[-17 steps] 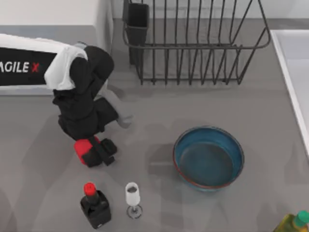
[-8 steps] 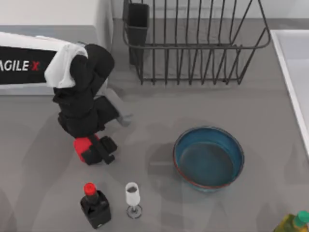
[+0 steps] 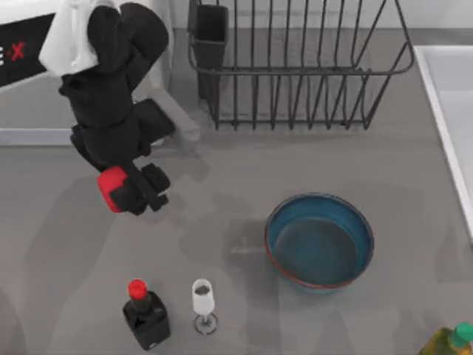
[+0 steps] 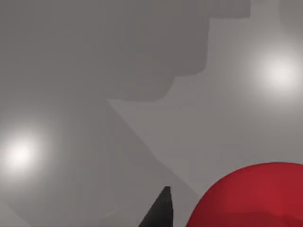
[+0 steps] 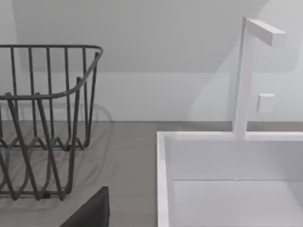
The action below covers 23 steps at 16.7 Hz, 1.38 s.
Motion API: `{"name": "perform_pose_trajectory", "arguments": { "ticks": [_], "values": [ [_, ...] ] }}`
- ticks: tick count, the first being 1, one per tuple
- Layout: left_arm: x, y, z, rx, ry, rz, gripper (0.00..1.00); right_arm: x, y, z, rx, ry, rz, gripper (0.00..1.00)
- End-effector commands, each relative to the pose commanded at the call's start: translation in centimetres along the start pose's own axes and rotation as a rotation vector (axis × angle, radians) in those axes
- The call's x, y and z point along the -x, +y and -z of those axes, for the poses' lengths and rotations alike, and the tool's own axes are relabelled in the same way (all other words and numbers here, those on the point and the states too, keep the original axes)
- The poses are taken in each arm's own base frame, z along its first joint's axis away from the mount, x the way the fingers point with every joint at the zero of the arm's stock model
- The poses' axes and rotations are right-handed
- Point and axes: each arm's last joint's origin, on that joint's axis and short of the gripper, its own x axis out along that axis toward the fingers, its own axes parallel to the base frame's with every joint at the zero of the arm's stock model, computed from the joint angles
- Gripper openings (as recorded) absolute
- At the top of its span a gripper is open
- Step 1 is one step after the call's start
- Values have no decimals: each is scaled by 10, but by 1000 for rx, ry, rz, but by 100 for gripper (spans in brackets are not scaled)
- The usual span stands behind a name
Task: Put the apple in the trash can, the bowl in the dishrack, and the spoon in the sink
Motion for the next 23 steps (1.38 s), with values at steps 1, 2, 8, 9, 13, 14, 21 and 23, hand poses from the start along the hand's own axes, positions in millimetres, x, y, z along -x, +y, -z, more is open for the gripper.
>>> {"name": "perform_pose_trajectory", "arguments": {
  "ticks": [1, 2, 8, 9, 13, 14, 21, 23],
  "values": [
    [8, 0, 1, 1, -6, -4, 0, 0, 0, 0, 0, 0, 0, 100],
    [12, -1, 2, 2, -10, -6, 0, 0, 0, 0, 0, 0, 0, 100],
    [11, 0, 2, -5, -7, -5, 0, 0, 0, 0, 0, 0, 0, 100],
    [12, 1, 4, -19, -7, -6, 0, 0, 0, 0, 0, 0, 0, 100],
    [19, 9, 20, -155, -7, -17, 0, 0, 0, 0, 0, 0, 0, 100],
    [22, 12, 26, -206, -6, -21, 0, 0, 0, 0, 0, 0, 0, 100],
    [43, 34, 89, -700, 24, -54, 0, 0, 0, 0, 0, 0, 0, 100],
    [49, 38, 111, -866, 40, -59, 0, 0, 0, 0, 0, 0, 0, 100]
  ]
}}
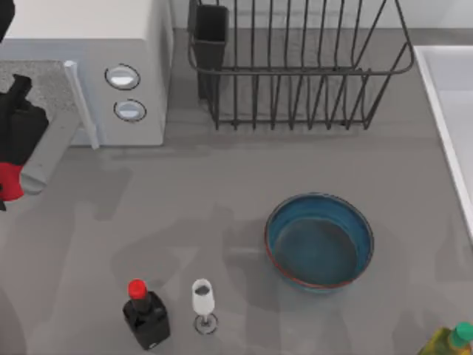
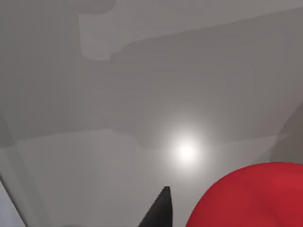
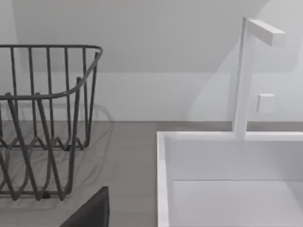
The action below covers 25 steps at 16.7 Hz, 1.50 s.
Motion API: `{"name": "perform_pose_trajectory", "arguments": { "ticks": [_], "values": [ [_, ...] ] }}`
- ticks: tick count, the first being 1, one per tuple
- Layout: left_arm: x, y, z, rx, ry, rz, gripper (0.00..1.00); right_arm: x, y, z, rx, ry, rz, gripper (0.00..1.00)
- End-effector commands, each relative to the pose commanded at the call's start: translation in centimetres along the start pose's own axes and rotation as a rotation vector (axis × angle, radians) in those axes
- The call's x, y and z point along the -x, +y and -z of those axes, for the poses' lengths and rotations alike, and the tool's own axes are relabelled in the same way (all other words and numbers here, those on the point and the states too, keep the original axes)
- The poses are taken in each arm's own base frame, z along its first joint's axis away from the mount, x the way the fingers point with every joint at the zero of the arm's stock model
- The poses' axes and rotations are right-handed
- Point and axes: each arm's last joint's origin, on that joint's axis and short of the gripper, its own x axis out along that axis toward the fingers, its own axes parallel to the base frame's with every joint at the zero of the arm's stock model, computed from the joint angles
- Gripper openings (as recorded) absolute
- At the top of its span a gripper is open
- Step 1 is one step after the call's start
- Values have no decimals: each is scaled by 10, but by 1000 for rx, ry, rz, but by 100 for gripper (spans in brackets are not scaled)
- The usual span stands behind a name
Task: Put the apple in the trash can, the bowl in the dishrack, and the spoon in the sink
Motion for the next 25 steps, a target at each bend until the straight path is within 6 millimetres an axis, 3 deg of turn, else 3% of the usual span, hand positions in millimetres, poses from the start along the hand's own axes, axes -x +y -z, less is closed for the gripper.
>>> {"name": "perform_pose_trajectory", "arguments": {
  "ticks": [7, 15, 20, 25],
  "values": [
    [15, -57, 49, -592, 46, 25, 0, 0, 0, 0, 0, 0, 0, 100],
    [23, -112, 74, -1140, 62, 89, 0, 0, 0, 0, 0, 0, 0, 100],
    [24, -128, 78, -1305, 58, 113, 0, 0, 0, 0, 0, 0, 0, 100],
    [24, -129, 78, -1316, 57, 114, 0, 0, 0, 0, 0, 0, 0, 100]
  ]
}}
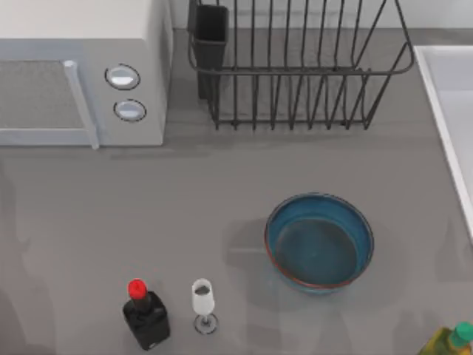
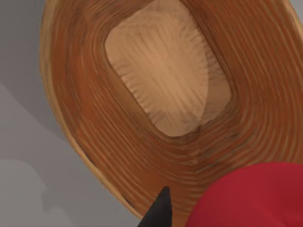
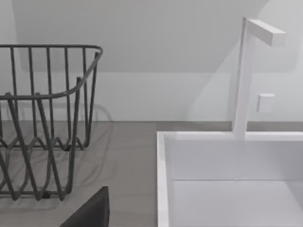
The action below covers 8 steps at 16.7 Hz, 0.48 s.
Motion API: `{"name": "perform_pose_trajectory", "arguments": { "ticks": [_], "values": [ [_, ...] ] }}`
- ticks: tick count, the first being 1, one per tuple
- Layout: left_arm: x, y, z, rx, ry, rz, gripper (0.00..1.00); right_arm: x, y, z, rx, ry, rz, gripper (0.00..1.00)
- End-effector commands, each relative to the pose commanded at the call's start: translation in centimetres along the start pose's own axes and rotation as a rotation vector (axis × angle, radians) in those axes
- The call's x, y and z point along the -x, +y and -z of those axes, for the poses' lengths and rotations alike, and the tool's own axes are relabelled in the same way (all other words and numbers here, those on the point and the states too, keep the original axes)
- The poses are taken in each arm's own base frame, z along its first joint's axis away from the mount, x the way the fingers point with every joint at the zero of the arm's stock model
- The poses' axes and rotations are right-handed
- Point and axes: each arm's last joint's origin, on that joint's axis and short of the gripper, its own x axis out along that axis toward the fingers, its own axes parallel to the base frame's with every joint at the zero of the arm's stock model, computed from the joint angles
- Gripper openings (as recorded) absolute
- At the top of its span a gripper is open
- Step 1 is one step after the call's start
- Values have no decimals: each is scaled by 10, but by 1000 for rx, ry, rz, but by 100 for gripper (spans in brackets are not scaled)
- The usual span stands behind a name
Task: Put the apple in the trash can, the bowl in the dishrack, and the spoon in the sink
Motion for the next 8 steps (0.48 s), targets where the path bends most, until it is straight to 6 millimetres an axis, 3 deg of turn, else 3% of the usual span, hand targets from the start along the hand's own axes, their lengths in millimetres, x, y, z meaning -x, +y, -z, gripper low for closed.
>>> {"name": "perform_pose_trajectory", "arguments": {
  "ticks": [3, 8],
  "values": [
    [-4, 1, 2, -8, 2, -2, 0, 0, 0, 0, 0, 0, 0, 100],
    [-49, 1, 4, 3, 12, 4, 0, 0, 0, 0, 0, 0, 0, 100]
  ]
}}
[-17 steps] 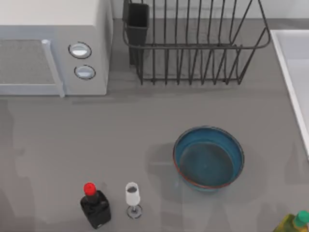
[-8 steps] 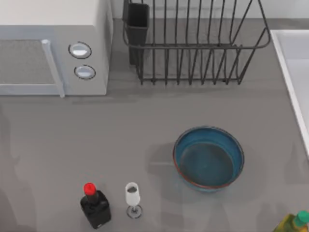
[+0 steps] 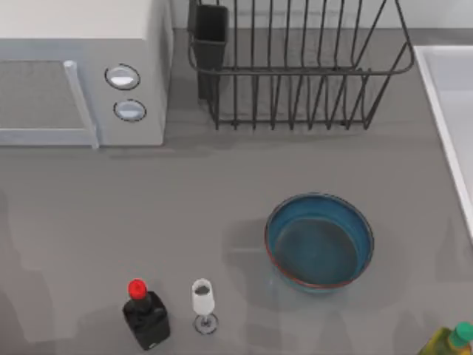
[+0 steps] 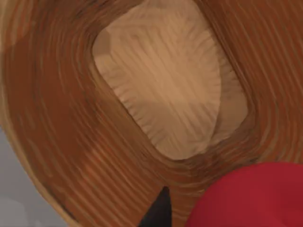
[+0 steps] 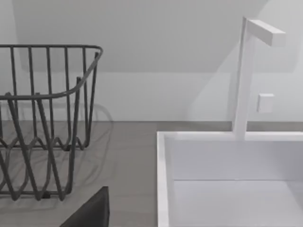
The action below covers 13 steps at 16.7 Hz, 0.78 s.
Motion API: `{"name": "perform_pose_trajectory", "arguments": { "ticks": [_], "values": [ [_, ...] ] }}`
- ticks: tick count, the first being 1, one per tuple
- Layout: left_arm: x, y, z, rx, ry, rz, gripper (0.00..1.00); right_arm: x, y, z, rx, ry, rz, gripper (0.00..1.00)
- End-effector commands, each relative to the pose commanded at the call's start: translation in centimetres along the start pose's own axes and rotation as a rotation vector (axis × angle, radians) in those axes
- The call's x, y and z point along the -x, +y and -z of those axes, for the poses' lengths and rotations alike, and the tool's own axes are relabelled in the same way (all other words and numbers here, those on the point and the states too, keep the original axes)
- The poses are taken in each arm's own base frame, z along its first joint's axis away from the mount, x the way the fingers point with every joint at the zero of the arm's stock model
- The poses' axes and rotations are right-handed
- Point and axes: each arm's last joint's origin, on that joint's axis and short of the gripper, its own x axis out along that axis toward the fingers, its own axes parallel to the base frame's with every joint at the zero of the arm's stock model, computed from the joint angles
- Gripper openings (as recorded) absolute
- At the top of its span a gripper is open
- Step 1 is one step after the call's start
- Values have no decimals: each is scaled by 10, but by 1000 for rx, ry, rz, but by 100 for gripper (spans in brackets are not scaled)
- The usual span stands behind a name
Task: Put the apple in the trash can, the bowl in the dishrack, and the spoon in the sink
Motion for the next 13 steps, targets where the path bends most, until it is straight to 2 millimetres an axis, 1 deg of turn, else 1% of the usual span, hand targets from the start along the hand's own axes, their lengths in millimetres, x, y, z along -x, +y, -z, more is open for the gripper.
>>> {"name": "perform_pose_trajectory", "arguments": {
  "ticks": [2, 3, 7, 13],
  "values": [
    [-16, 1, -2, 1, -8, -2, 0, 0, 0, 0, 0, 0, 0, 100],
    [-20, 1, -3, -2, -11, -3, 0, 0, 0, 0, 0, 0, 0, 100],
    [-21, 1, -3, -3, -12, -4, 0, 0, 0, 0, 0, 0, 0, 100],
    [-21, 1, -3, -3, -12, -4, 45, 0, 0, 0, 0, 0, 0, 100]
  ]
}}
